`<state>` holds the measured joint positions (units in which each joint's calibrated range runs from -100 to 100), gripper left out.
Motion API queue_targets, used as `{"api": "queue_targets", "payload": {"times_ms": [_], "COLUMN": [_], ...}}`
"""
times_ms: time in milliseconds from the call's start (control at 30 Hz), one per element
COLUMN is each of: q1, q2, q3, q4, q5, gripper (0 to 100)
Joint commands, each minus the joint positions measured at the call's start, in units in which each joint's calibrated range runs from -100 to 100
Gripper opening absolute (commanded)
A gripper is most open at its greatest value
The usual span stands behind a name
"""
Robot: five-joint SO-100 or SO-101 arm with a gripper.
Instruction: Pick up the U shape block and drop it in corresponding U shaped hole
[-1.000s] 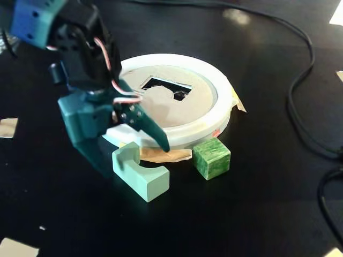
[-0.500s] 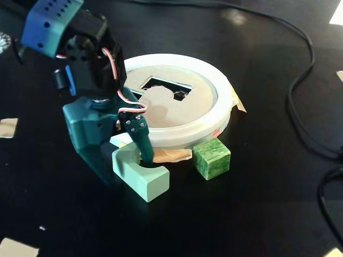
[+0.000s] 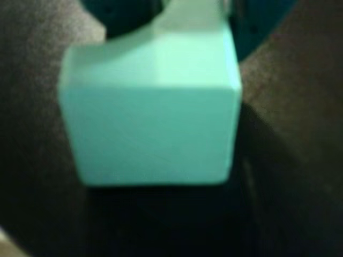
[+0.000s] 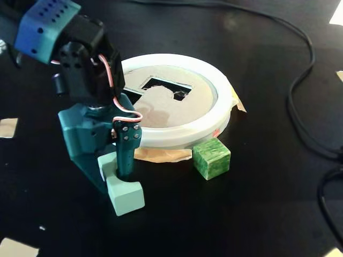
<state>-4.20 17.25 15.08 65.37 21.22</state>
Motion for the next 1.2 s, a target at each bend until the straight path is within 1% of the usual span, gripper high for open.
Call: {"api": "queue_targets", "payload": {"times_ms": [0, 267, 433, 500, 533, 600, 667, 700, 833, 867, 967, 1033, 1167], "q1": [0.83, 0.70, 0.83, 0.83, 0.83, 0.83, 0.58, -0.92, -1.30, -3.42, -6.92, -8.66, -8.79], "q2": [-6.64, -7.36, -16.40, -20.34, -23.57, -26.88, -30.38, -32.97, -36.82, -37.99, -39.78, -40.23, -40.50], "q3": [-3.97, -4.70, -3.79, -4.24, -4.52, -4.70, -4.70, -4.79, -4.79, -4.88, -4.79, -4.79, -4.88], "q4": [0.41, 0.31, 1.81, 5.83, 9.64, 13.85, 17.97, 20.58, 24.29, 24.09, 24.49, 23.79, 23.79], "q5": [-0.20, -0.24, -1.32, -4.40, -7.86, -12.41, -18.27, -23.05, -34.87, -38.34, -42.15, -43.22, -43.37], "gripper": [0, 0, 0, 1, 1, 1, 1, 1, 1, 0, 0, 0, 0]}}
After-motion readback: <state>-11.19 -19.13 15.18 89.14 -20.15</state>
